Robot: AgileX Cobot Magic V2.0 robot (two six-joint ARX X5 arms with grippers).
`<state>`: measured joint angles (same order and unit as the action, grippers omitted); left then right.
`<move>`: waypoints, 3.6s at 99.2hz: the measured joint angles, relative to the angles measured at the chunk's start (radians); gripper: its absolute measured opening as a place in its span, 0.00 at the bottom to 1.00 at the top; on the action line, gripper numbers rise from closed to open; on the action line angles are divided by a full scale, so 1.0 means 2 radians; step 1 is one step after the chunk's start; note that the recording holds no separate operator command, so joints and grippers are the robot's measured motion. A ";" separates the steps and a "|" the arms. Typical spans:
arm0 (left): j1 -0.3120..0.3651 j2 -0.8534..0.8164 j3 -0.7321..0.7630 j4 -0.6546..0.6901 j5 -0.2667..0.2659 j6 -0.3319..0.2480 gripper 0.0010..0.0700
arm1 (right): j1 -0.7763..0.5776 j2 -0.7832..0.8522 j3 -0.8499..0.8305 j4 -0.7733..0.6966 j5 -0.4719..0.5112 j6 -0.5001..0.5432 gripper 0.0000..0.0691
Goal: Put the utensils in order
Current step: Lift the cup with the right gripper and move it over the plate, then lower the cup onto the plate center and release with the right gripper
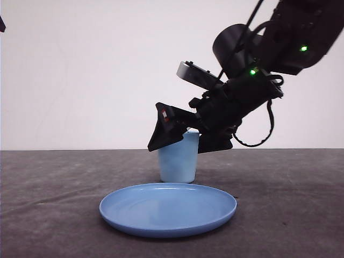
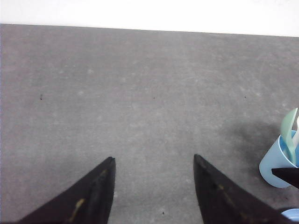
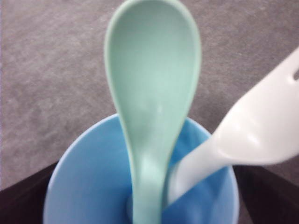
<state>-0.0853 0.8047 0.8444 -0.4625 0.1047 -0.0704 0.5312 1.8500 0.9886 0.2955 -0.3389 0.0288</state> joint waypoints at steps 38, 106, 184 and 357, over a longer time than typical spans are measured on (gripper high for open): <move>0.000 0.000 0.000 0.000 0.000 0.000 0.45 | 0.001 0.000 0.000 -0.010 0.001 -0.005 0.67; 0.000 0.000 0.000 0.000 0.000 0.000 0.45 | 0.045 -0.148 -0.001 -0.148 0.034 -0.007 0.66; 0.000 0.000 0.000 0.001 0.000 0.000 0.45 | 0.170 -0.435 -0.212 -0.182 0.138 0.002 0.66; 0.000 0.000 0.000 0.000 0.000 0.000 0.45 | 0.173 -0.178 -0.218 0.047 0.117 -0.015 0.67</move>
<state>-0.0853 0.8047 0.8444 -0.4622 0.1047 -0.0704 0.8768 1.4940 0.5522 0.3904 -0.1047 -0.0017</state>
